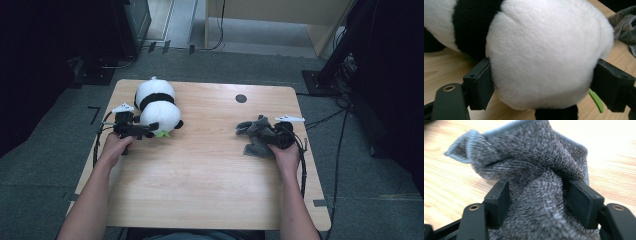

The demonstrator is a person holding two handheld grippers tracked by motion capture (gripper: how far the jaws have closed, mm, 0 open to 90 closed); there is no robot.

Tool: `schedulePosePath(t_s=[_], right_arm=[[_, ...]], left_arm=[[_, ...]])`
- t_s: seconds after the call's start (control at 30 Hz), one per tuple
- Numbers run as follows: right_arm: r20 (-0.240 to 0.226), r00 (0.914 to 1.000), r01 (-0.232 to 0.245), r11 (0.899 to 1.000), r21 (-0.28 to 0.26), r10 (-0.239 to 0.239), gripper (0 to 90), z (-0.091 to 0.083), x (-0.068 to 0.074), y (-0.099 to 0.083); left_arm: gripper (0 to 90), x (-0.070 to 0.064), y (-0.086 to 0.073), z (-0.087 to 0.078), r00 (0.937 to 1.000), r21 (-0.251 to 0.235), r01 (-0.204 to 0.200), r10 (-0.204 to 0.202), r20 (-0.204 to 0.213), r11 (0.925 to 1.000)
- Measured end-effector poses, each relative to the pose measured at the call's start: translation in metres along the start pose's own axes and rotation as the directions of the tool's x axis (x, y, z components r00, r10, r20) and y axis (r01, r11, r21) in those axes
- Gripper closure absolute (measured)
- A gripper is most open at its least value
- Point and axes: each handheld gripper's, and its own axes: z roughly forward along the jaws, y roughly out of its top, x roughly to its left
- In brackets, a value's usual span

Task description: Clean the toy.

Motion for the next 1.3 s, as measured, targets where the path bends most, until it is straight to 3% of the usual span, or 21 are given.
schedulePosePath(t_s=[0.1, 0.17, 0.23, 0.3, 0.4, 0.5, 0.77, 0.9, 1.0, 1.07, 1.3], right_arm=[[0.003, 1.0000, 0.002, 1.000, -0.026, -0.002, 31.2, -0.008, 0.002, 0.002], [-0.005, 1.0000, 0.001, 0.999, -0.047, -0.002, 29.0, -0.013, 0.004, 0.003], [-0.006, 0.9999, 0.009, 0.998, -0.061, -0.009, 26.6, -0.017, 0.006, 0.004], [0.003, 0.9999, 0.016, 0.998, -0.063, -0.015, 25.3, -0.020, 0.008, 0.005], [0.015, 0.9993, 0.034, 0.998, -0.058, -0.033, 24.6, -0.023, 0.013, 0.005], [0.005, 0.9993, 0.037, 0.997, -0.071, -0.036, 24.6, -0.028, 0.017, 0.005], [-0.013, 0.9976, 0.066, 0.994, -0.082, -0.067, 24.6, -0.038, 0.038, 0.002], [-0.028, 0.9958, 0.084, 0.992, -0.097, -0.087, 24.7, -0.043, 0.047, 0.000], [-0.072, 0.9928, 0.088, 0.990, -0.108, -0.096, 24.7, -0.043, 0.055, -0.002], [-0.076, 0.9904, 0.107, 0.988, -0.109, -0.116, 24.7, -0.042, 0.062, -0.002], [-0.111, 0.9778, 0.168, 0.982, -0.090, -0.178, 24.7, -0.033, 0.088, -0.011]], left_arm=[[12.2, -0.001, 0.001, 0.000, 0.9999, 0.003, 0.003, -0.003, -0.011, 1.0000], [0.0, -0.004, 0.002, 0.000, 0.9996, 0.004, -0.002, 0.002, -0.027, 1.0000], [0.0, -0.008, 0.003, -0.002, 0.9993, -0.009, -0.022, 0.021, -0.030, 0.9997], [0.0, -0.009, 0.004, -0.005, 0.9997, -0.016, -0.016, 0.015, -0.020, 0.9998], [0.0, -0.012, 0.007, -0.012, 0.9977, -0.024, -0.040, 0.038, -0.056, 0.9989], [0.0, -0.017, 0.010, -0.022, 0.9993, -0.048, -0.038, 0.038, -0.007, 0.9981], [0.0, -0.039, 0.011, -0.033, 0.9945, -0.018, -0.098, 0.099, 0.034, 0.9950], [0.0, -0.052, 0.011, -0.037, 0.9904, -0.034, -0.118, 0.120, 0.069, 0.9925], [2.9, -0.063, 0.007, -0.035, 0.9832, -0.035, -0.140, 0.143, 0.113, 0.9895], [4.0, -0.071, 0.006, -0.033, 0.9782, -0.032, -0.171, 0.174, 0.114, 0.9847], [3.5, -0.091, 0.001, -0.021, 0.9665, -0.008, -0.201, 0.199, 0.161, 0.9796]])
